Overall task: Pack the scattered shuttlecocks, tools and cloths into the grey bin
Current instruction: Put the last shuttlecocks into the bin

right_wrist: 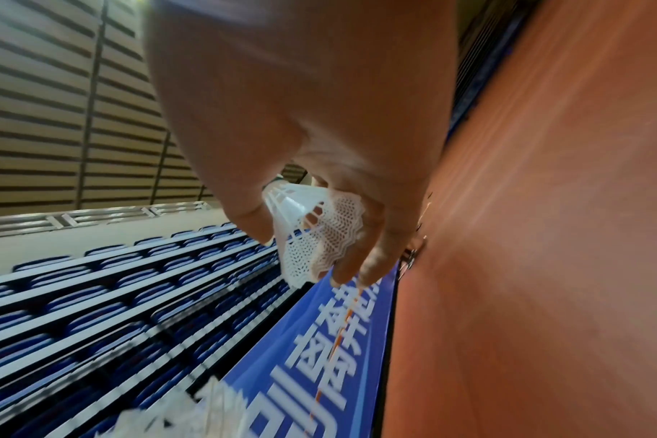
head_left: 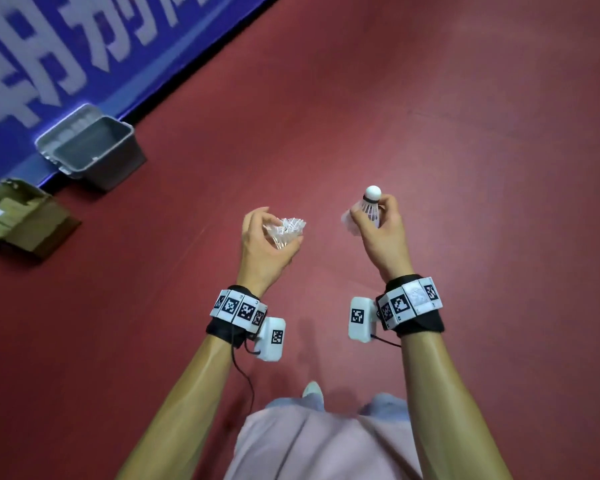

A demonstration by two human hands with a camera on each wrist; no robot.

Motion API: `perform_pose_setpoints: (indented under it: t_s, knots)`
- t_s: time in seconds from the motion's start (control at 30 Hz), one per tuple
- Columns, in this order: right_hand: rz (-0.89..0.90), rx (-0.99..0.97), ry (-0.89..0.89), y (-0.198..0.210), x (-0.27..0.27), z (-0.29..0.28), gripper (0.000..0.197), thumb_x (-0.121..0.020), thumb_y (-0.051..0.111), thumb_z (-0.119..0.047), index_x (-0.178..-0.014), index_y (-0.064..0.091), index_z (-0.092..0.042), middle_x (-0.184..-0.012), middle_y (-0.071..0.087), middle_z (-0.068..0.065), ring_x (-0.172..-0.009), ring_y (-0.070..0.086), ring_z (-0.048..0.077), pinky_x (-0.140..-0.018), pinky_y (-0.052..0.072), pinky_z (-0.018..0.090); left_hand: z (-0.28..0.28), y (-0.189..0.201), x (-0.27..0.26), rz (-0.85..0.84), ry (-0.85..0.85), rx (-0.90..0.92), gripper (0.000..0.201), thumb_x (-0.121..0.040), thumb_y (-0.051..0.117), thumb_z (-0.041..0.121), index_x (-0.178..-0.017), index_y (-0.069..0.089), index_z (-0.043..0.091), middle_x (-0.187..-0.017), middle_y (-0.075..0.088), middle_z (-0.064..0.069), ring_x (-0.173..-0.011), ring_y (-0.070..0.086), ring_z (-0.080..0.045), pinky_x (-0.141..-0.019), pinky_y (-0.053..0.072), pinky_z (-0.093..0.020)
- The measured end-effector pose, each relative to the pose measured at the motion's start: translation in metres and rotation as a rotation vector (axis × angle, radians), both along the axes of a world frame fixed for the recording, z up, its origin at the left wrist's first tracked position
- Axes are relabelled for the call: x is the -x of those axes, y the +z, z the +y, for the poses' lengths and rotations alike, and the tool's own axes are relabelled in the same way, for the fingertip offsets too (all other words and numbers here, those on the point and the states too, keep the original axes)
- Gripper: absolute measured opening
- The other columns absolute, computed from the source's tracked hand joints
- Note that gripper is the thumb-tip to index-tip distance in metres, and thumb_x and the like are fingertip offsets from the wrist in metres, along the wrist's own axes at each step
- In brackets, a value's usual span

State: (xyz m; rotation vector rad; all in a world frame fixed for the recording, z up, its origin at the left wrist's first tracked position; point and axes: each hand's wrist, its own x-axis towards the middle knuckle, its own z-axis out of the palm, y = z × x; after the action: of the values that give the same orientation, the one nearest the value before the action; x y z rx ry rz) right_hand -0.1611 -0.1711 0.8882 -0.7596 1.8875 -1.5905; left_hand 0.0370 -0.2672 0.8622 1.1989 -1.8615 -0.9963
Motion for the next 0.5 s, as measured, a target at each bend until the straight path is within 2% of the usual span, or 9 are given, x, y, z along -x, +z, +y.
perform_pose_setpoints:
  t_s: [0.07,0.13,0.23,0.3,0.4,0.5]
  knots:
    - [0.008,0.0,0.09,-0.002,-0.021,-0.034,0.027,-0.095,0.068,-0.033,-0.114,0.054,-0.019,-0.093,0.064,-0.01,-0.08,0.06,0.003,-0.082,0.053,0.032,-0.021,0.001,-0.024,0.03,0.089,0.006,0.059,-0.069,0.089,0.033,-0.119,0.056,0.026,-0.132,0.049,0.008,-0.119,0.059,-0.017,-0.099,0.053,-0.042]
    - [0.012,-0.005,0.194,-0.006,-0.039,-0.063,0.029,-0.096,0.068,-0.036,-0.115,0.053,-0.021,-0.096,0.066,-0.007,-0.083,0.063,0.004,-0.085,0.054,0.036,-0.039,0.003,-0.046,0.019,0.18,-0.006,0.073,-0.068,0.089,0.035,-0.131,0.052,0.029,-0.132,0.052,0.009,-0.119,0.059,-0.016,-0.1,0.053,-0.04]
    - [0.018,-0.019,0.338,-0.013,-0.057,-0.106,0.037,-0.092,0.069,-0.05,-0.114,0.053,-0.025,-0.1,0.07,-0.001,-0.093,0.069,0.016,-0.09,0.058,0.049,-0.062,0.003,-0.066,-0.012,0.263,-0.012,0.064,-0.069,0.09,0.032,-0.126,0.06,0.027,-0.122,0.061,0.007,-0.111,0.06,-0.012,-0.098,0.052,-0.04]
    - [0.015,-0.025,0.404,-0.016,-0.062,-0.137,0.042,-0.088,0.069,-0.057,-0.114,0.053,-0.027,-0.101,0.07,-0.001,-0.096,0.07,0.019,-0.09,0.058,0.053,-0.077,0.001,-0.071,-0.019,0.324,-0.012,0.057,-0.07,0.09,0.028,-0.119,0.061,0.027,-0.116,0.063,0.007,-0.106,0.06,-0.011,-0.095,0.052,-0.037]
    - [-0.003,-0.002,0.459,-0.019,-0.059,-0.191,0.044,-0.087,0.069,-0.059,-0.114,0.052,-0.029,-0.102,0.07,-0.004,-0.097,0.07,0.015,-0.09,0.059,0.051,-0.106,0.0,-0.068,0.014,0.387,-0.033,0.056,-0.073,0.089,0.02,-0.118,0.056,0.025,-0.109,0.065,0.009,-0.096,0.063,-0.006,-0.084,0.053,-0.026]
    - [0.001,0.017,0.506,-0.023,-0.045,-0.246,0.037,-0.091,0.07,-0.049,-0.111,0.053,-0.024,-0.097,0.069,-0.006,-0.085,0.066,0.008,-0.085,0.059,0.041,-0.145,0.0,-0.055,0.02,0.449,-0.045,0.059,-0.075,0.088,0.014,-0.123,0.053,0.021,-0.105,0.064,0.014,-0.089,0.062,0.004,-0.077,0.047,-0.011]
